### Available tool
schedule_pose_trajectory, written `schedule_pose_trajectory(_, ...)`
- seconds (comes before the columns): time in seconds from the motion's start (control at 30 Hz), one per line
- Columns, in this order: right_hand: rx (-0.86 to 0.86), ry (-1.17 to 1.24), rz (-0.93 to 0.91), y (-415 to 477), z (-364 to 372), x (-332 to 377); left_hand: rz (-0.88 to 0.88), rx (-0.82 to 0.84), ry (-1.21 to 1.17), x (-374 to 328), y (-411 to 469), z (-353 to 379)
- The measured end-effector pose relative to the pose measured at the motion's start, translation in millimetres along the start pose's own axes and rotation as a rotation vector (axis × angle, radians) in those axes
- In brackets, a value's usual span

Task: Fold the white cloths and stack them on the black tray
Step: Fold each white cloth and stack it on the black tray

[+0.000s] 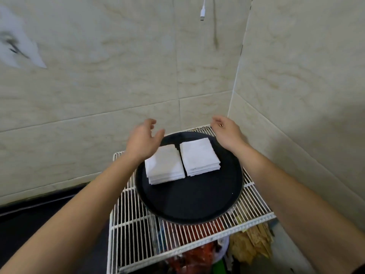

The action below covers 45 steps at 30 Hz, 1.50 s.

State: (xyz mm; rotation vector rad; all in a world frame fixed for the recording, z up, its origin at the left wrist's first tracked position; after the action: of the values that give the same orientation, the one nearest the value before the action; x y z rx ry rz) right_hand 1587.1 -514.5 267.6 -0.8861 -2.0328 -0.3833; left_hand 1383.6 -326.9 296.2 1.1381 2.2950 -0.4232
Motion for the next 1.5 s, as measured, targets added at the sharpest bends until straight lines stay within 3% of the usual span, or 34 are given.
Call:
schedule_pose_trajectory(0.1,-0.054,-0.193,-0.176,-3,9,54,0.089,-0.2,0.284,10,-33,-53)
schedule_pose_trajectory(0.2,-0.068,-0.391,-0.339,-11,46,105,0.067,-0.372,0.491,38,-76,-95)
schedule_pose_trajectory(0.3,-0.051,-0.525,-0.523,-27,107,155,-0.067,-0.403,0.586,84,-122,-122)
schedule_pose_trajectory(0.43,0.071,-0.628,-0.765,-58,208,219,-0.376,-0.369,0.712,164,-192,-154)
schedule_pose_trajectory(0.67,0.18,-0.663,-1.038,-163,371,328,-0.737,-0.435,0.725,281,-371,-240)
schedule_pose_trajectory(0.93,0.204,-0.626,-1.23,-318,554,457,-0.88,-0.489,0.736,408,-591,-327)
schedule_pose_trajectory(1.17,0.333,-0.639,-1.364,-448,702,539,-1.004,-0.539,0.705,499,-753,-379)
schedule_pose_trajectory(1.5,0.451,-0.628,-1.557,-536,858,585,-1.121,-0.509,0.582,623,-835,-386)
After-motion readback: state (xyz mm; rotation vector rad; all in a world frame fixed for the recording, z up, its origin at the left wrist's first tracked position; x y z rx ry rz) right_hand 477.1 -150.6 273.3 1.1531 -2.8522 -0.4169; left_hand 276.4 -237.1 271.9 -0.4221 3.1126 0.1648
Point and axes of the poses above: each hand's wrist, its own y-axis towards the middle knuckle, its own z-axis out of the palm, x = y × z, the point moved 9 cm from there along y, towards the middle knuckle, and after that the axes turned 14 degrees about x, right-handed, at the moved point
